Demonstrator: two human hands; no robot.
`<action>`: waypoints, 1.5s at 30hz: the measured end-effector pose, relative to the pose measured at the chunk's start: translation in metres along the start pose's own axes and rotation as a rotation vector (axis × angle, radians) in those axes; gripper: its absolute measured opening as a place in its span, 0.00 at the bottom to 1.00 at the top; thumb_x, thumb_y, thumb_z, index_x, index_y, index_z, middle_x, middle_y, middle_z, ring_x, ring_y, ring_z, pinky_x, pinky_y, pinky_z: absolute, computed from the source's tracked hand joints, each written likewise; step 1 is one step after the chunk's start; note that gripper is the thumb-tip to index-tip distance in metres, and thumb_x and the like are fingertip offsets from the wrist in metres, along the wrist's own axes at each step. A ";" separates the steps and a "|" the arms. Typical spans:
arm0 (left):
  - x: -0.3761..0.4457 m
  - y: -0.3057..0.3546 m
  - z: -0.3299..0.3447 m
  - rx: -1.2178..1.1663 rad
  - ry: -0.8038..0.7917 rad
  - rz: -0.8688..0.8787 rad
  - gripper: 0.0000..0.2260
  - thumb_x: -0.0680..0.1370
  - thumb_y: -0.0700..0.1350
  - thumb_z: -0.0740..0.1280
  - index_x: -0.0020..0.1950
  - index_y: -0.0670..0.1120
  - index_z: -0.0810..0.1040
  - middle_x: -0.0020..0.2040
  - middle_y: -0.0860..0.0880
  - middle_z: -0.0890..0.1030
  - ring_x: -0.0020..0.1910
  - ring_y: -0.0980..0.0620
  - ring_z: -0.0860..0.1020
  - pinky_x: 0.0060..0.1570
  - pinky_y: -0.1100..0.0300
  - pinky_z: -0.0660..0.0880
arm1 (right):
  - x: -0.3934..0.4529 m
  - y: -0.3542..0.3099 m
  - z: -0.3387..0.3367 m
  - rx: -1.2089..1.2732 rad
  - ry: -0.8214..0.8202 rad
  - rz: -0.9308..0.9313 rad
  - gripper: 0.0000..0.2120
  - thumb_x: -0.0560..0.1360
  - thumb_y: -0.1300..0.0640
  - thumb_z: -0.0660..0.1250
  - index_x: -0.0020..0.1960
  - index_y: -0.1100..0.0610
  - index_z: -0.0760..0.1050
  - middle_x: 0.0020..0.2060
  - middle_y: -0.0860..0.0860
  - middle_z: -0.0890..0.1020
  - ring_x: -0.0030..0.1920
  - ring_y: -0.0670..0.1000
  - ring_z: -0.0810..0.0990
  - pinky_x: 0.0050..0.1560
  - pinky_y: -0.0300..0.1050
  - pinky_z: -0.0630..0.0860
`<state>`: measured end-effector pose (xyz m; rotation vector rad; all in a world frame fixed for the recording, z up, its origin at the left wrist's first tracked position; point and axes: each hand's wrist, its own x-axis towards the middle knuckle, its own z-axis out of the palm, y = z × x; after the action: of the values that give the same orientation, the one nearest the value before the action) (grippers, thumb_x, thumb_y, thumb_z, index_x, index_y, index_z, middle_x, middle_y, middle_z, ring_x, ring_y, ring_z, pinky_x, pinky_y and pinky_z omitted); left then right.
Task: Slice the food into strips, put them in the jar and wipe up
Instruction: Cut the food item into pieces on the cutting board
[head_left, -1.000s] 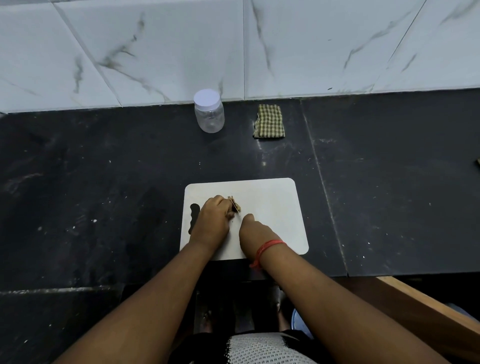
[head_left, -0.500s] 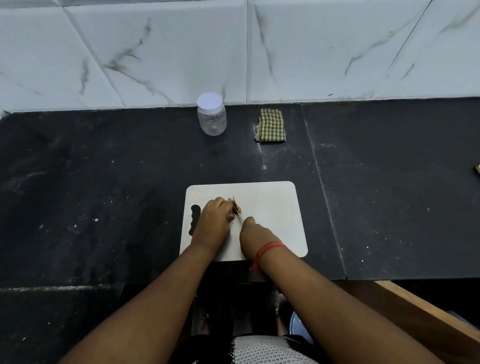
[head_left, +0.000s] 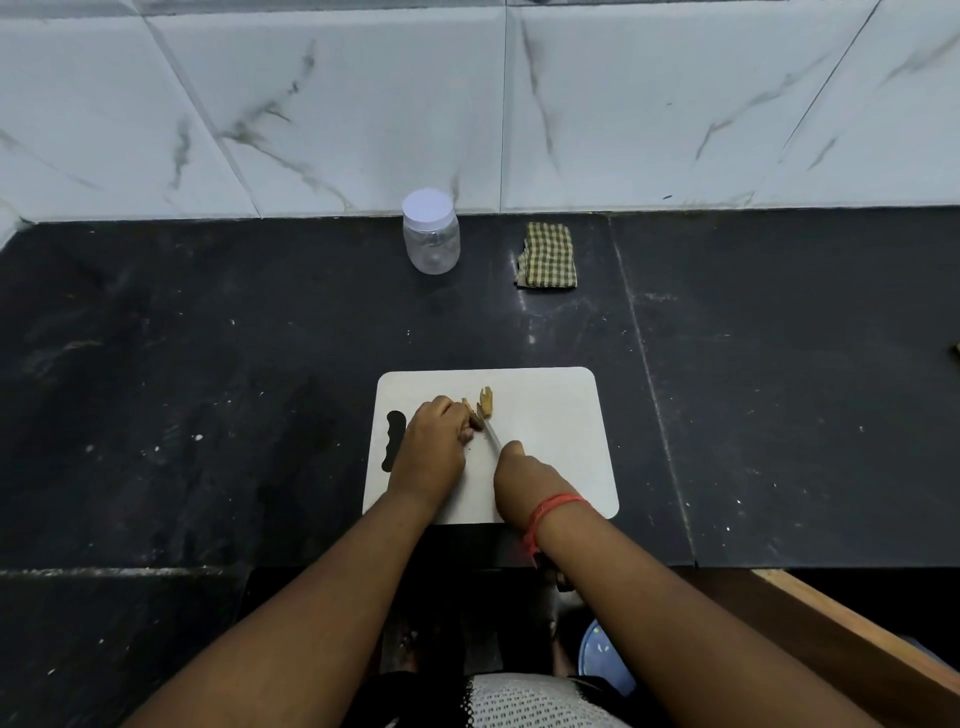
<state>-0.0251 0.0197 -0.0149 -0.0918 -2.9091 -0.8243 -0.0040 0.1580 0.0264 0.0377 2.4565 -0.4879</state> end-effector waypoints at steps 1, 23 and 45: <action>0.000 0.000 0.000 -0.003 0.000 0.001 0.04 0.76 0.34 0.69 0.44 0.42 0.78 0.45 0.47 0.77 0.45 0.49 0.72 0.43 0.57 0.67 | 0.001 0.000 0.000 -0.010 -0.003 -0.005 0.15 0.75 0.68 0.51 0.61 0.61 0.63 0.53 0.61 0.79 0.52 0.62 0.78 0.44 0.50 0.69; 0.010 0.002 0.005 0.244 0.063 0.228 0.11 0.75 0.47 0.71 0.55 0.46 0.80 0.56 0.49 0.80 0.58 0.44 0.75 0.69 0.42 0.66 | -0.020 0.037 -0.013 1.133 -0.128 -0.023 0.06 0.82 0.59 0.53 0.49 0.56 0.67 0.28 0.50 0.67 0.22 0.48 0.60 0.22 0.34 0.58; 0.011 0.010 0.018 0.067 0.124 0.148 0.05 0.81 0.45 0.67 0.51 0.50 0.83 0.47 0.54 0.85 0.48 0.52 0.79 0.74 0.47 0.59 | -0.003 0.050 -0.021 1.007 -0.040 -0.020 0.06 0.82 0.57 0.54 0.47 0.56 0.67 0.29 0.52 0.68 0.23 0.51 0.64 0.21 0.37 0.61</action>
<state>-0.0364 0.0374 -0.0234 -0.2387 -2.7713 -0.6819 -0.0072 0.2126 0.0268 0.4042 1.9282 -1.6453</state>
